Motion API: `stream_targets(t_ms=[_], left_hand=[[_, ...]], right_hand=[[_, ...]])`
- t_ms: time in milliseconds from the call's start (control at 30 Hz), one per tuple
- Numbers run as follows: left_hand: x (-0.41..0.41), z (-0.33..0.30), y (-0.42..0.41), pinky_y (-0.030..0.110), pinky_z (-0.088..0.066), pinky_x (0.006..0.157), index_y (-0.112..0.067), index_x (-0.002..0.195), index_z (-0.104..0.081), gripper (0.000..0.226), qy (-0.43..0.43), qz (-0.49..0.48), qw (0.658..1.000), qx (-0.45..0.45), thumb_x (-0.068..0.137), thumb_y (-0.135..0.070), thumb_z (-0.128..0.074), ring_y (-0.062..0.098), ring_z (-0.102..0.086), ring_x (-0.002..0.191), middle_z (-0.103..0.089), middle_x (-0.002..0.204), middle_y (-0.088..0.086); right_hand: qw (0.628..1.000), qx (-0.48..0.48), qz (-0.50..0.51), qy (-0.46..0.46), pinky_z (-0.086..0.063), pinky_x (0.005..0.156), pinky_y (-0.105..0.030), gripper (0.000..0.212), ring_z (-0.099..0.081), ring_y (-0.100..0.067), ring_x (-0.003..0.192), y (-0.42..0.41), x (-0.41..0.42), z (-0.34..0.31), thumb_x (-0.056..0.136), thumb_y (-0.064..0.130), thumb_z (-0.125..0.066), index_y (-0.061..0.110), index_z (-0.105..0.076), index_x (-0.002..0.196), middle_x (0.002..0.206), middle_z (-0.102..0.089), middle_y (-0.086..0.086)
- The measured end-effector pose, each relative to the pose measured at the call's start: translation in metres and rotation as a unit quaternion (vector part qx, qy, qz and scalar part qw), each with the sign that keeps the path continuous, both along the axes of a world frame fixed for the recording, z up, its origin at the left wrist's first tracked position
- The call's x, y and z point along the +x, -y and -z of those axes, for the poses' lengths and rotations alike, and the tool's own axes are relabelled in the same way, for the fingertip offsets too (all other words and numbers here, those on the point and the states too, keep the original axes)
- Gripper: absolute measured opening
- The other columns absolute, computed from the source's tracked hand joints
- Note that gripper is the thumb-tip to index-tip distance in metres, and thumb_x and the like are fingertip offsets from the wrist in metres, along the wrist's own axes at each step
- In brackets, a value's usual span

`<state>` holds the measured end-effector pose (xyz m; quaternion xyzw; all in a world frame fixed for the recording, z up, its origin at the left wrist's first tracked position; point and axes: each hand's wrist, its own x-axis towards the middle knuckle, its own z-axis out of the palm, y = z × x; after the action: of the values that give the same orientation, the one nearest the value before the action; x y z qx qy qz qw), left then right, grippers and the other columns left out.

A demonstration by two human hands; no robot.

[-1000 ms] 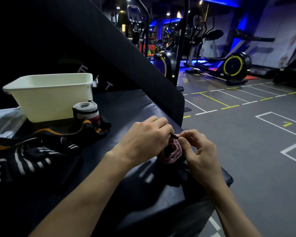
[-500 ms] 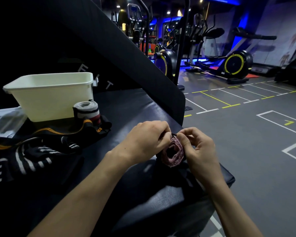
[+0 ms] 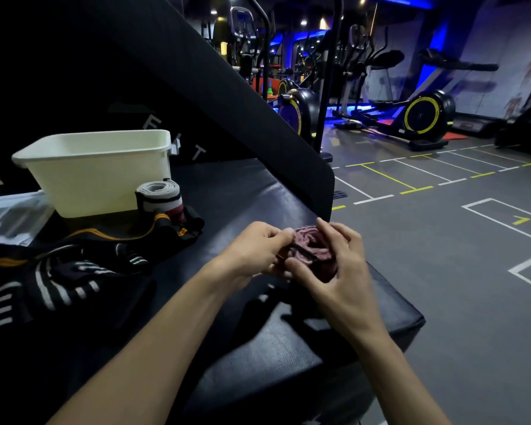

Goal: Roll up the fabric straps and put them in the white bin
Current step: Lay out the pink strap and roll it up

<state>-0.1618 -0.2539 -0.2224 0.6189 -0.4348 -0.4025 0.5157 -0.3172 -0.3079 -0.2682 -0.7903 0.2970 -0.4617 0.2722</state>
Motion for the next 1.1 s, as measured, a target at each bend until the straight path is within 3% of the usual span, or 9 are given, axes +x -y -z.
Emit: stream_targets(t_ms=[67, 167, 400, 567, 700, 833, 967, 1033, 1100], left_hand=[[-0.003, -0.002, -0.001, 0.023, -0.06, 0.055, 0.001, 0.088, -0.067, 0.036, -0.056, 0.018, 0.998, 0.006, 0.11, -0.02, -0.046, 0.008, -0.064, 0.052, -0.066, 0.067, 0.007], [-0.001, -0.003, -0.002, 0.022, -0.061, 0.06, -0.005, 0.084, -0.068, 0.036, -0.102, 0.046, 0.994, 0.019, 0.109, -0.02, -0.047, 0.01, -0.067, 0.059, -0.066, 0.065, 0.0], [0.006, 0.0, -0.001, 0.025, -0.062, 0.064, -0.005, 0.095, -0.07, 0.024, -0.152, 0.083, 0.983, 0.054, 0.105, -0.023, -0.056, 0.011, -0.066, 0.068, -0.061, 0.074, 0.003], [0.015, 0.002, -0.003, 0.027, -0.062, 0.068, -0.007, 0.097, -0.067, 0.023, -0.133, 0.134, 0.98, 0.064, 0.105, -0.025, -0.055, 0.013, -0.064, 0.073, -0.06, 0.08, 0.006], [0.012, 0.005, -0.004, 0.032, -0.063, 0.072, -0.004, 0.106, -0.061, 0.025, -0.112, 0.135, 0.984, 0.042, 0.106, -0.029, -0.053, 0.023, -0.063, 0.083, -0.06, 0.094, 0.016], [0.008, 0.008, 0.001, 0.032, -0.062, 0.062, -0.005, 0.104, -0.058, 0.028, -0.053, 0.094, 0.994, 0.035, 0.108, -0.032, -0.05, 0.023, -0.063, 0.08, -0.059, 0.096, 0.019], [0.003, 0.011, 0.004, 0.029, -0.06, 0.058, -0.013, 0.089, -0.053, 0.028, 0.056, 0.045, 0.997, 0.031, 0.107, -0.034, -0.052, 0.015, -0.061, 0.068, -0.059, 0.081, 0.006], [0.004, 0.015, 0.009, 0.028, -0.057, 0.061, -0.015, 0.086, -0.056, 0.021, 0.189, -0.032, 0.978, -0.084, 0.102, -0.026, -0.063, 0.013, -0.063, 0.069, -0.062, 0.08, -0.001], [0.007, 0.017, 0.011, 0.025, -0.053, 0.072, -0.018, 0.091, -0.066, 0.007, 0.327, -0.06, 0.916, -0.226, 0.097, -0.013, -0.068, 0.008, -0.065, 0.08, -0.065, 0.088, -0.006]], right_hand=[[1.0, 0.015, 0.023, 0.003, -0.034, 0.104, -0.006, 0.078, -0.051, -0.001, 0.122, 0.002, 0.003, 0.001, 0.082, 0.045, -0.081, 0.018, -0.049, 0.149, 0.133, -0.054, 0.003], [0.997, 0.055, 0.044, 0.014, -0.043, 0.105, -0.019, 0.077, -0.058, -0.006, 0.123, 0.005, 0.005, -0.001, 0.084, 0.046, -0.077, 0.019, -0.047, 0.149, 0.134, -0.063, 0.004], [0.992, 0.099, 0.044, 0.06, -0.054, 0.093, -0.025, 0.054, -0.067, 0.003, 0.099, 0.009, 0.008, -0.002, 0.082, 0.028, -0.08, 0.027, -0.057, 0.131, 0.104, -0.067, 0.023], [0.991, 0.094, 0.032, 0.085, -0.056, 0.088, -0.029, 0.05, -0.069, 0.0, 0.093, 0.009, 0.012, 0.0, 0.078, 0.03, -0.082, 0.033, -0.056, 0.121, 0.101, -0.07, 0.018], [0.988, 0.128, -0.046, 0.068, -0.057, 0.09, -0.029, 0.057, -0.071, -0.003, 0.099, 0.019, -0.002, 0.001, 0.077, 0.036, -0.087, 0.029, -0.058, 0.126, 0.109, -0.072, 0.016], [0.982, 0.149, -0.093, 0.071, -0.054, 0.091, -0.021, 0.06, -0.068, 0.002, 0.105, 0.021, -0.012, -0.002, 0.078, 0.029, -0.084, 0.023, -0.058, 0.131, 0.117, -0.071, 0.013], [0.98, 0.159, -0.084, 0.085, -0.055, 0.097, -0.034, 0.055, -0.07, -0.006, 0.108, 0.023, -0.011, 0.0, 0.081, 0.026, -0.086, 0.025, -0.06, 0.129, 0.118, -0.072, 0.007], [0.98, 0.159, -0.077, 0.089, -0.056, 0.098, -0.036, 0.054, -0.07, -0.008, 0.108, 0.024, -0.011, -0.001, 0.081, 0.03, -0.086, 0.025, -0.061, 0.128, 0.119, -0.072, 0.006], [0.981, 0.159, -0.071, 0.088, -0.057, 0.097, -0.035, 0.053, -0.071, -0.007, 0.105, 0.024, -0.01, -0.002, 0.08, 0.029, -0.086, 0.025, -0.061, 0.127, 0.117, -0.072, 0.006]])
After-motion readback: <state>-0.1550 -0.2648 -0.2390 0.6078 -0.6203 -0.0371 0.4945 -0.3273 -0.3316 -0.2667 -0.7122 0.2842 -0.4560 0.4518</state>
